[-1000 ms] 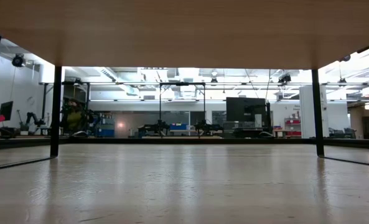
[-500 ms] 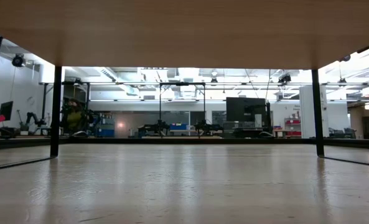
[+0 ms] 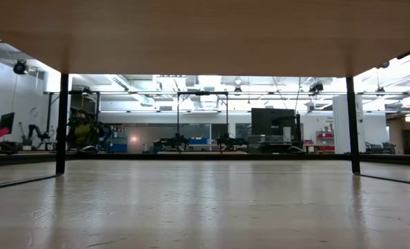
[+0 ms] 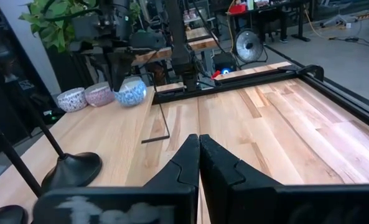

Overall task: Pick & Place candle stick holders
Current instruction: Put the scented candle on the shelf, then return to home position

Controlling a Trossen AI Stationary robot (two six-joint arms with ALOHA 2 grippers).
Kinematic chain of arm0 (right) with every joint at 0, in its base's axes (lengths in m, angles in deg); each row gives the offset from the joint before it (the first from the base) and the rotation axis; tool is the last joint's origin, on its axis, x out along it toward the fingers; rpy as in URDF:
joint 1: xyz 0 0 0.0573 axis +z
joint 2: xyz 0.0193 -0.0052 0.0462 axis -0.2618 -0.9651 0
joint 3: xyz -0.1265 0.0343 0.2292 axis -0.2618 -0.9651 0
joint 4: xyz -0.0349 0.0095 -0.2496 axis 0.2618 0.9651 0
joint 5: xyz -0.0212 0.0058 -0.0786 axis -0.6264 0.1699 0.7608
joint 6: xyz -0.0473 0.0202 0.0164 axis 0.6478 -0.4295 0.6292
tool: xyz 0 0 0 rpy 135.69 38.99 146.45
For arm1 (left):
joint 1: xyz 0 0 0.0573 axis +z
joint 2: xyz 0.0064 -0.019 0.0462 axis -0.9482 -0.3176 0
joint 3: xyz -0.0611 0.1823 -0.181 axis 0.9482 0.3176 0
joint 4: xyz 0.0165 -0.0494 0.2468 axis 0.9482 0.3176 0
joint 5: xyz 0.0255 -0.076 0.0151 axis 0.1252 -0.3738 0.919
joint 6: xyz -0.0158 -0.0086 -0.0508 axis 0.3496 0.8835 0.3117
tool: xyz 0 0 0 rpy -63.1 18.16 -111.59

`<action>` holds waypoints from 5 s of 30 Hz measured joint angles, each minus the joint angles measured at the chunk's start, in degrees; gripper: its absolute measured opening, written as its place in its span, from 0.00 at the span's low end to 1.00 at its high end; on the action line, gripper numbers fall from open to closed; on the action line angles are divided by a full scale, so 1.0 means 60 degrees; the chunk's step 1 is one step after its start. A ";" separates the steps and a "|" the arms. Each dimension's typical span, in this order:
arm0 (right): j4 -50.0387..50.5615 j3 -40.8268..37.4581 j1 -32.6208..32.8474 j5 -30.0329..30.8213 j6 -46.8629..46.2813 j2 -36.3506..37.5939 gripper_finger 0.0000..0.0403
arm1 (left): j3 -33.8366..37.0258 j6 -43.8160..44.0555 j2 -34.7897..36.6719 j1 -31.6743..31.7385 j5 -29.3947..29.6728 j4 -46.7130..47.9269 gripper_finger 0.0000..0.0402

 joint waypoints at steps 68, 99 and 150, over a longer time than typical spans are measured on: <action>-0.0002 0.0000 0.0004 -0.0069 -0.0160 -0.0007 0.02 | 0.1737 0.2092 0.2947 -0.1189 0.2629 -0.1000 0.26; -0.1112 -0.1744 0.0109 0.1402 0.0034 0.1077 0.02 | 0.8994 -0.0331 0.9982 0.4540 -0.2476 -0.7200 0.00; 0.2275 -0.2856 0.0776 0.2534 0.0474 0.5920 0.02 | 1.2468 0.1428 1.3246 0.4421 0.0286 -0.8845 0.02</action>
